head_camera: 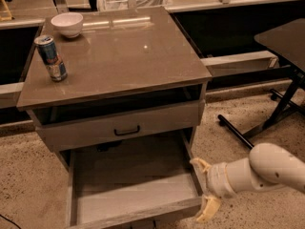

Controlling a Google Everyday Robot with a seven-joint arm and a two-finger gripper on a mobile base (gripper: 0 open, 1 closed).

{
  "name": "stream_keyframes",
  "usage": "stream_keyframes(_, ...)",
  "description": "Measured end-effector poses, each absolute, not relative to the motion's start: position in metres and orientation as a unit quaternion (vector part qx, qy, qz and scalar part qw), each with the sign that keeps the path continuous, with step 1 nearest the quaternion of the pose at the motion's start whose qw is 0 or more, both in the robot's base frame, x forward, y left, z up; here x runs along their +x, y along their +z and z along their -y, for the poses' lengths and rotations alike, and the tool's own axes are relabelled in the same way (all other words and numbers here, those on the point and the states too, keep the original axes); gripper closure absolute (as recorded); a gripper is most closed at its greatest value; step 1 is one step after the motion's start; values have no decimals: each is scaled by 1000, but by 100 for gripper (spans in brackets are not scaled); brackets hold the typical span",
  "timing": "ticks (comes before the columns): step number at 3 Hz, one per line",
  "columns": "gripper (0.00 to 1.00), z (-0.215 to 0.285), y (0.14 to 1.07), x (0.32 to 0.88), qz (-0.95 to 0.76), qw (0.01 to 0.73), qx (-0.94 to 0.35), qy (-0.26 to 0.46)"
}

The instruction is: Close middle drawer

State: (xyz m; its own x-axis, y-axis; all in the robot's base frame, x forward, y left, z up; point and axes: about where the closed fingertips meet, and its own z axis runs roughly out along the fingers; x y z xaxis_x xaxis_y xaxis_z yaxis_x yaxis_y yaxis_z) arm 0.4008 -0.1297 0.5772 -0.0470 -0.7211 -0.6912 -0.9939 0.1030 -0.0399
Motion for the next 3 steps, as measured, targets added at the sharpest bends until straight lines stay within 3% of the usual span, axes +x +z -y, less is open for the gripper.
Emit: stream_keyframes(3, 72, 61, 479, 331, -563, 328, -724, 228)
